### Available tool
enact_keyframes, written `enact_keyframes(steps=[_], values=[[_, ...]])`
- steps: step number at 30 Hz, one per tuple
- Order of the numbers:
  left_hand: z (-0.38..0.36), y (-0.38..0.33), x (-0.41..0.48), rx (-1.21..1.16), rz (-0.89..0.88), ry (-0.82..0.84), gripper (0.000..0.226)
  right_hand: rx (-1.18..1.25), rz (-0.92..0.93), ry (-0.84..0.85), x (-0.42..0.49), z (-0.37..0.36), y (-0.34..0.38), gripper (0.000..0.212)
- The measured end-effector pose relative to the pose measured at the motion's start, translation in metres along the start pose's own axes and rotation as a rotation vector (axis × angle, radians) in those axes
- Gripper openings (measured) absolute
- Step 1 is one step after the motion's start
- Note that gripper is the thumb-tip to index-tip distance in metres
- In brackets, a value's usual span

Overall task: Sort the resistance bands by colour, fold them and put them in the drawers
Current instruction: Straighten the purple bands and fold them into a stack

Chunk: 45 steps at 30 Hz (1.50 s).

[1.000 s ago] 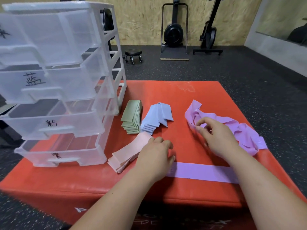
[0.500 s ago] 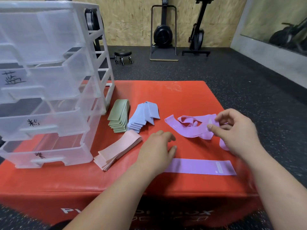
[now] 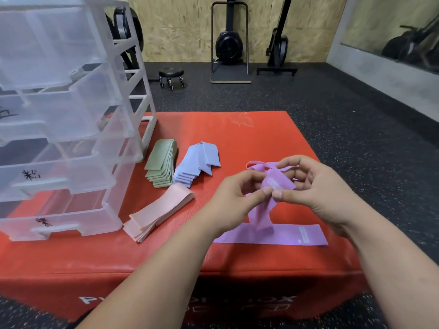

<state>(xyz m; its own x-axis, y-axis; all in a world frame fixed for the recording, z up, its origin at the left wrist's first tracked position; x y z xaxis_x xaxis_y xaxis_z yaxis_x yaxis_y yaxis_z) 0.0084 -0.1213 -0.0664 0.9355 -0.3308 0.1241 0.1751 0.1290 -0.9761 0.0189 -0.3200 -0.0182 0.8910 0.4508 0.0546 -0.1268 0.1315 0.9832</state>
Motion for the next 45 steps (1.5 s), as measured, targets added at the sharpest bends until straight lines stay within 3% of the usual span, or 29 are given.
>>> enact_keyframes(steps=[3, 8, 12, 16, 24, 32, 36, 42, 45], values=[[0.002, 0.003, 0.003, 0.058, 0.033, -0.004, 0.015, -0.015, -0.059, -0.010, 0.001, 0.006, -0.005, 0.050], [0.001, 0.007, 0.007, 0.140, 0.024, -0.009, 0.012, -0.041, -0.167, 0.008, 0.000, 0.008, -0.010, 0.028], [0.003, 0.011, 0.006, 0.250, 0.022, 0.051, 0.013, -0.127, -0.069, -0.014, -0.003, 0.008, -0.002, 0.017], [0.011, 0.030, 0.003, 0.440, 0.087, 0.136, 0.028, -0.067, 0.019, -0.152, -0.007, 0.012, 0.005, 0.009], [0.033, 0.035, -0.001, 0.650, 0.127, 0.079, 0.018, 0.192, 0.009, -0.500, -0.012, 0.043, -0.015, 0.011], [0.060, 0.023, -0.017, 0.765, 0.099, 0.017, 0.018, 0.340, -0.024, -0.597, -0.030, 0.066, -0.029, 0.022], [0.067, 0.015, -0.032, 0.676, 0.131, -0.026, 0.019, 0.349, -0.072, -0.569, -0.039, 0.070, -0.036, 0.027], [0.076, 0.019, -0.052, 0.360, 0.241, -0.135, 0.012, 0.298, -0.224, -0.547, -0.047, 0.068, -0.055, 0.038], [0.076, 0.020, -0.059, 0.254, 0.307, -0.174, 0.020, 0.255, -0.290, -0.538, -0.052, 0.066, -0.064, 0.041]])
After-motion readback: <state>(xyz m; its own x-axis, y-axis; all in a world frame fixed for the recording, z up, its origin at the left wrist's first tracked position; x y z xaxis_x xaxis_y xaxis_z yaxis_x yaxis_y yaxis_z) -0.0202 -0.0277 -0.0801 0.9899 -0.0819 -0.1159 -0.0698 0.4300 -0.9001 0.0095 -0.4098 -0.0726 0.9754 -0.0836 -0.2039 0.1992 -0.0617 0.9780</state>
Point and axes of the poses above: each hand's wrist, its own x-axis towards the middle knuckle, its own z-axis out of the back of the hand, y = z × x, the point moved 2 cm from there along x, towards the middle knuckle, and after that the axes turned 7 degrees about y, right-handed, at the moved point
